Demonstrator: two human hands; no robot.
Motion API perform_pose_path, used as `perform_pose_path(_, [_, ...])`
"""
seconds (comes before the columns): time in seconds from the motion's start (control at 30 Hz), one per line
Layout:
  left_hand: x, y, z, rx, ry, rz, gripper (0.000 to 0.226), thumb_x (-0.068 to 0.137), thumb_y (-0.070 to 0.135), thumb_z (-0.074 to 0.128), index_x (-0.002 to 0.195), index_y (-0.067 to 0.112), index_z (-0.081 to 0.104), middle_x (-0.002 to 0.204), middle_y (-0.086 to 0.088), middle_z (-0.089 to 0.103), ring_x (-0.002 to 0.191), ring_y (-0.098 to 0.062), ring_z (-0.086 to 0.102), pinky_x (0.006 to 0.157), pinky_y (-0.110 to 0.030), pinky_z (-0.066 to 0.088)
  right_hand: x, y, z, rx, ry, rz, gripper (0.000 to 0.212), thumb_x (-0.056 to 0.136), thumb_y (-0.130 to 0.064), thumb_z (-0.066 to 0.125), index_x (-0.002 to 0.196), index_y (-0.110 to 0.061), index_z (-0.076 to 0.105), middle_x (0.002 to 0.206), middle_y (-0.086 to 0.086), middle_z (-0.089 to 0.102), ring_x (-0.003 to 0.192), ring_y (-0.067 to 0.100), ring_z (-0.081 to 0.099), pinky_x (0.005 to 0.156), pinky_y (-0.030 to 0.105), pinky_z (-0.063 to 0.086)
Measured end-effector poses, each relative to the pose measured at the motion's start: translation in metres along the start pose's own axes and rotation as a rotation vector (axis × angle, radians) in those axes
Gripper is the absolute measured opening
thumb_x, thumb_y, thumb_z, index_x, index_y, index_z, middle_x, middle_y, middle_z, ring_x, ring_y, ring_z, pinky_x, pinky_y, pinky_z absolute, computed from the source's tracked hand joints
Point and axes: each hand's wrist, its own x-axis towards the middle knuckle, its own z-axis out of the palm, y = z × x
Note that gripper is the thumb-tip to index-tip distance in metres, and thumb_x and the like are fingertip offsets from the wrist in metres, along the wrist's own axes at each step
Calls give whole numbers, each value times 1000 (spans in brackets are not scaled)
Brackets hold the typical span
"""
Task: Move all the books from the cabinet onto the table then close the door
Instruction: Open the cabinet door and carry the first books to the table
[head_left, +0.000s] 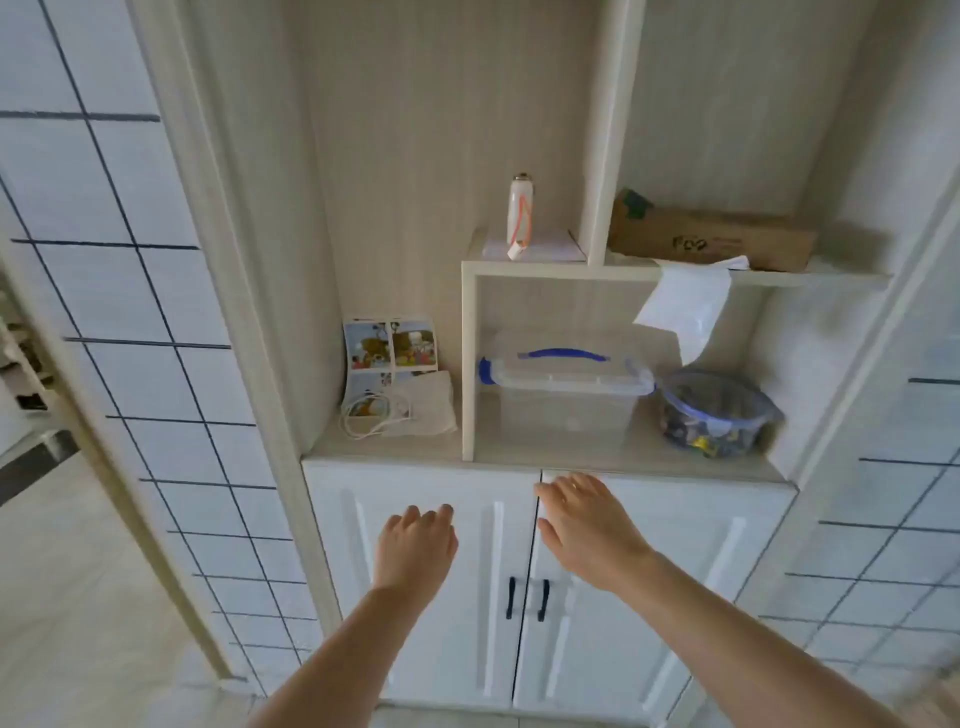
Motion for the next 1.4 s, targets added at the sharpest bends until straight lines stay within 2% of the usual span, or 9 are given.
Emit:
perform_pose_path(0.3, [61, -4, 60, -59, -58, 32, 17, 72, 13, 75, 89, 13, 71, 79, 1, 71, 78, -21, 67, 67, -34, 56, 57, 27, 82, 80, -172, 40, 41, 95, -29, 43, 130, -7, 46, 123, 10, 55, 114, 31, 49, 97, 38, 42])
perform_pose_path(0.4, [82, 1, 81, -85, -36, 25, 35, 72, 15, 78, 106, 11, 69, 110, -4, 70, 101, -24, 66, 86, -37, 55, 78, 39, 102, 47, -196, 26, 51, 89, -27, 55, 133, -3, 48, 125, 12, 56, 113, 34, 53, 94, 41, 48])
perform_pose_path(0.5, [91, 7, 95, -71, -155, -36, 58, 85, 24, 67, 139, 14, 49, 145, -5, 49, 136, -28, 44, 113, -44, 35, 91, 49, 117, 46, -192, 12, 64, 75, -18, 69, 133, -1, 51, 123, 12, 58, 108, 35, 57, 87, 41, 51])
perform_pose_path(0.6, [91, 14, 108, -95, -253, -69, 66, 96, 29, 51, 154, 21, 21, 161, 2, 19, 150, -23, 12, 122, -45, 13, 98, 58, 128, 54, -167, 22, 70, 54, -9, 78, 122, -1, 60, 112, 11, 62, 94, 32, 60, 74, 37, 54])
perform_pose_path(0.8, [81, 31, 113, -148, -285, -192, 75, 94, 28, 51, 154, 22, 8, 164, 5, -1, 150, -18, -10, 113, -36, 30, 100, 55, 145, 191, -173, 20, 70, 66, 3, 66, 133, 4, 47, 135, 17, 45, 126, 41, 41, 100, 43, 46])
perform_pose_path(0.93, [76, 36, 114, -145, -258, -249, 71, 91, 29, 55, 152, 19, 21, 162, 0, 13, 151, -21, 0, 112, -40, 34, 98, 55, 145, 227, -162, 5, 65, 62, -4, 77, 123, 6, 58, 132, 20, 55, 129, 41, 46, 102, 43, 42])
perform_pose_path(1.07, [68, 40, 114, -168, -177, -273, 60, 92, 28, 56, 146, 17, 34, 158, -1, 27, 150, -22, 11, 112, -41, 34, 84, 55, 145, 349, -107, -73, 59, 83, -12, 62, 137, 4, 44, 142, 18, 47, 136, 32, 40, 113, 34, 29])
perform_pose_path(1.27, [44, 46, 99, -208, -82, -373, 38, 96, 38, 47, 131, 24, 51, 146, 4, 45, 145, -19, 26, 118, -47, 26, 76, 43, 118, 636, -175, 22, 27, 91, -37, 58, 110, -18, 53, 98, -1, 66, 87, 15, 64, 71, 22, 53])
perform_pose_path(1.4, [40, 40, 87, -415, 117, -572, 18, 91, 33, 57, 103, 21, 62, 119, 5, 58, 120, -19, 50, 103, -37, 41, 79, 33, 106, 723, -289, 84, 33, 88, -44, 61, 107, -17, 59, 88, -5, 72, 74, 13, 68, 70, 29, 58])
